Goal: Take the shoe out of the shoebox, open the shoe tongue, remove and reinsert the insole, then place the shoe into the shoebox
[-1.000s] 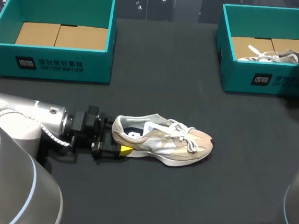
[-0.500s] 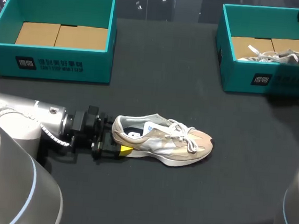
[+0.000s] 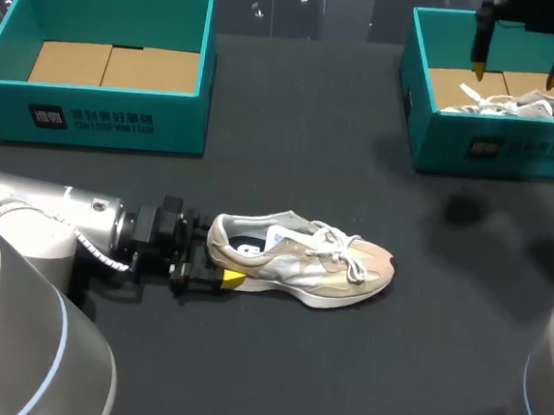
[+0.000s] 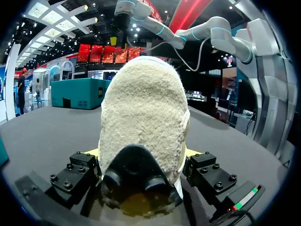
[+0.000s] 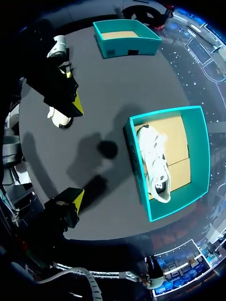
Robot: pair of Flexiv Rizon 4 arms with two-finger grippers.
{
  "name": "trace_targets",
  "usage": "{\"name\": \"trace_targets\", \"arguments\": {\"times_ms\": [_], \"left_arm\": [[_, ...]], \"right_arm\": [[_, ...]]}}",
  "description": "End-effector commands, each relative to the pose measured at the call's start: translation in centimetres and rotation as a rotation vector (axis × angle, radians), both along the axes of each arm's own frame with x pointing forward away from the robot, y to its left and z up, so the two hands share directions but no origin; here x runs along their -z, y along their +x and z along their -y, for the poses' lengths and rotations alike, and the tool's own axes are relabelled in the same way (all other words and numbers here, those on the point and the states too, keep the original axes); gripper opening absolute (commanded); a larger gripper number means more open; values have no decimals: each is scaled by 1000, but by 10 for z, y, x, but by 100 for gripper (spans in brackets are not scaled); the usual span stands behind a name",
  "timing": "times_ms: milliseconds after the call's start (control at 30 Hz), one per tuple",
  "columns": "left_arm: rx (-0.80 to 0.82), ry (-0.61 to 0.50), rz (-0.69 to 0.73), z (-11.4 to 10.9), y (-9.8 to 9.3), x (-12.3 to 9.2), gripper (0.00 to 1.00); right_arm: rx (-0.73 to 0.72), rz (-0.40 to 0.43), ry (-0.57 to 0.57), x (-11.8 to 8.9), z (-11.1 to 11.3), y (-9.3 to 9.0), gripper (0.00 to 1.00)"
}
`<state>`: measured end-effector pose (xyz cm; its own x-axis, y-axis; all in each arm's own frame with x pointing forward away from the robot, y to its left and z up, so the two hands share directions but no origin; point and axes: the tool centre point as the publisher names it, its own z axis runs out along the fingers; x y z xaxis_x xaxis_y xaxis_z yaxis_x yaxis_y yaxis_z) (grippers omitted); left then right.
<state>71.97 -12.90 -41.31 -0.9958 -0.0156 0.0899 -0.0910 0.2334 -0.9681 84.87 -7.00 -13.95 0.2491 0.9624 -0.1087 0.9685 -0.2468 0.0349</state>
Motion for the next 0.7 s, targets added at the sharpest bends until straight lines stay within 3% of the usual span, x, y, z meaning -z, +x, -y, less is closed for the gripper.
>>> {"name": "trace_targets", "arguments": {"times_ms": [33, 600, 700], "left_arm": [[-3, 0, 0, -1, -5, 4, 0], [-3, 0, 0, -1, -5, 4, 0], [-3, 0, 0, -1, -5, 4, 0]], "right_arm": [[1, 9, -39, -1, -12, -9, 100], [1, 9, -39, -1, -12, -9, 100], [13, -15, -69, 9, -41, -21, 100]]}}
